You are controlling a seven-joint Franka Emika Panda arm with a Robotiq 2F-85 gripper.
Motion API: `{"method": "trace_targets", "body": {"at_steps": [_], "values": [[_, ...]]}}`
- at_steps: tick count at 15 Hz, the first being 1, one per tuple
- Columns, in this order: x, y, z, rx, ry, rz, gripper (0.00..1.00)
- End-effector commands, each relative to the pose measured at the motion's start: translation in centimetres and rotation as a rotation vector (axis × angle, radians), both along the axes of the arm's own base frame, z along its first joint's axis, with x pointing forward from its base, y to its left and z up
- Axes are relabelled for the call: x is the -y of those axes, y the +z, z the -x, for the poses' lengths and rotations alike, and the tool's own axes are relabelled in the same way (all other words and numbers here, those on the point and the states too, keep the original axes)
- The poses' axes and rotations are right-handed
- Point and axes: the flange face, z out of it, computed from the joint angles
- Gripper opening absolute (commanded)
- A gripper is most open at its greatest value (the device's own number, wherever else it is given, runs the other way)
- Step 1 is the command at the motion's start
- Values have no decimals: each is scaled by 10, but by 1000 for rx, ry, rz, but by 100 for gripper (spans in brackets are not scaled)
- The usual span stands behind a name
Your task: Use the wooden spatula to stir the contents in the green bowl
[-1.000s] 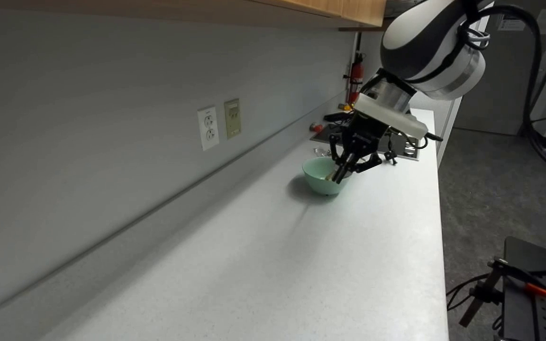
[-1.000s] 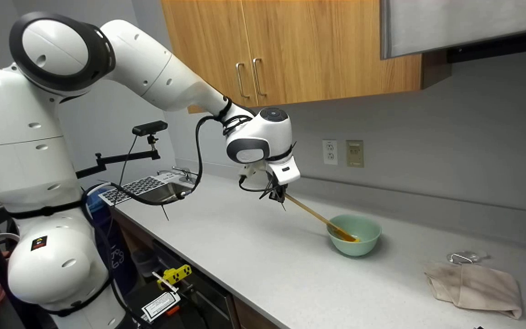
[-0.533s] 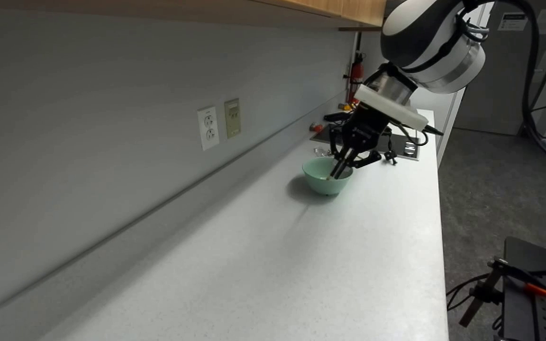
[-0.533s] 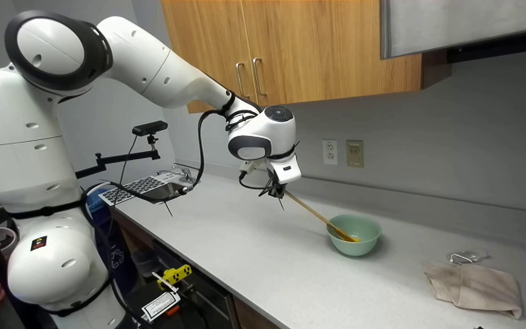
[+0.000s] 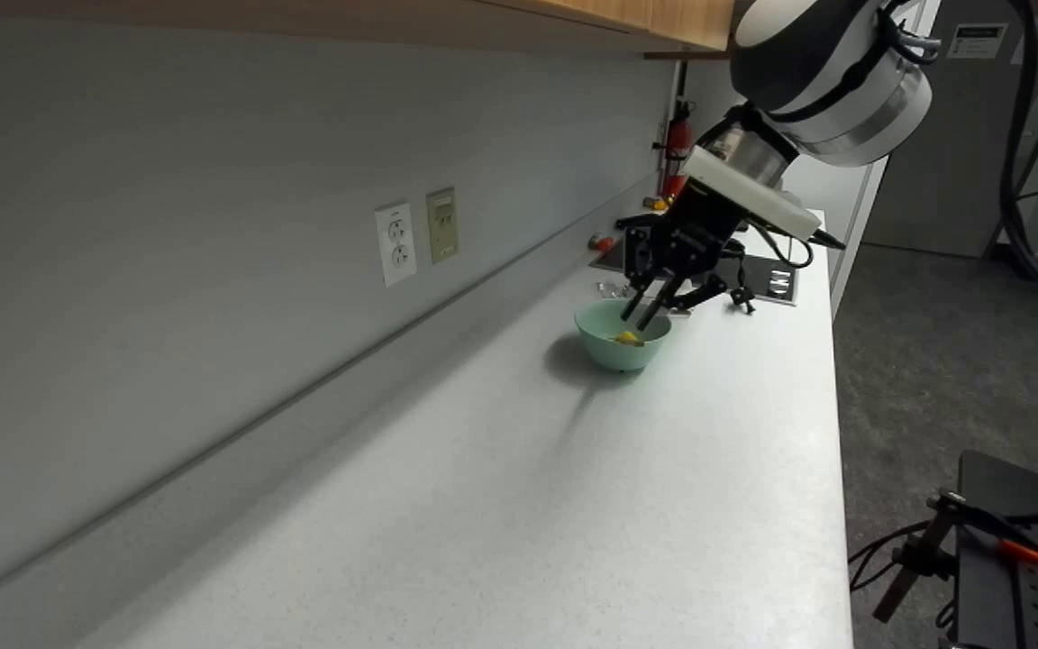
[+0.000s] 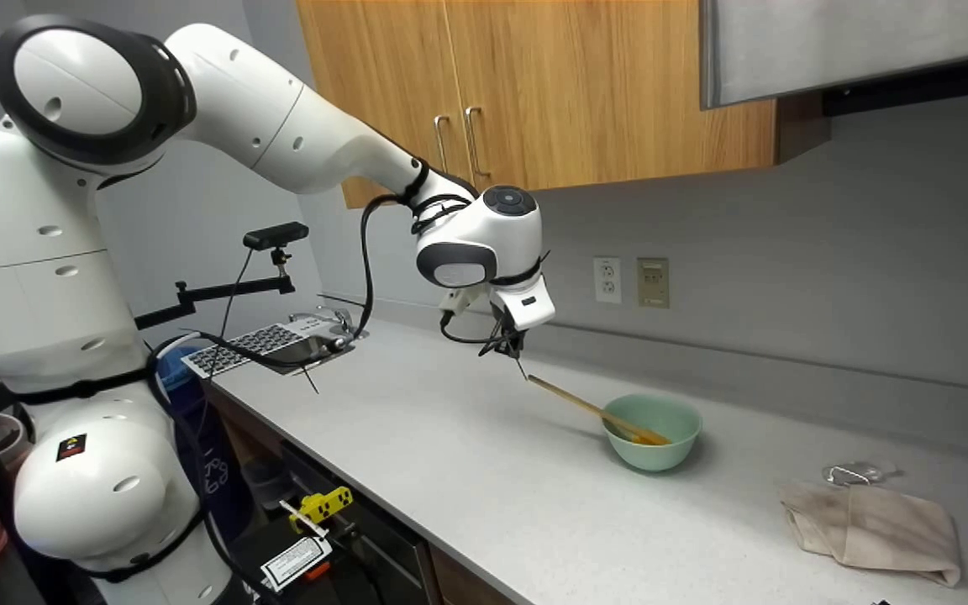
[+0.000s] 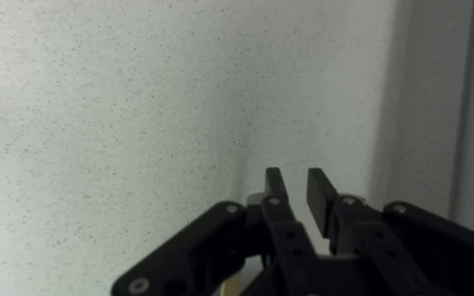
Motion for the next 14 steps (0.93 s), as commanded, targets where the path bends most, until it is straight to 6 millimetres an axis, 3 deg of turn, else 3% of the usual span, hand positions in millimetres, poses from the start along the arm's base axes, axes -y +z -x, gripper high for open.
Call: {"method": "trace_targets", "body": {"at_steps": [1,7,14], "values": [[0,12,4,31,29,-28,55],[3,24,18,32,65,22,98],[18,58,55,99,153,192,100]]}}
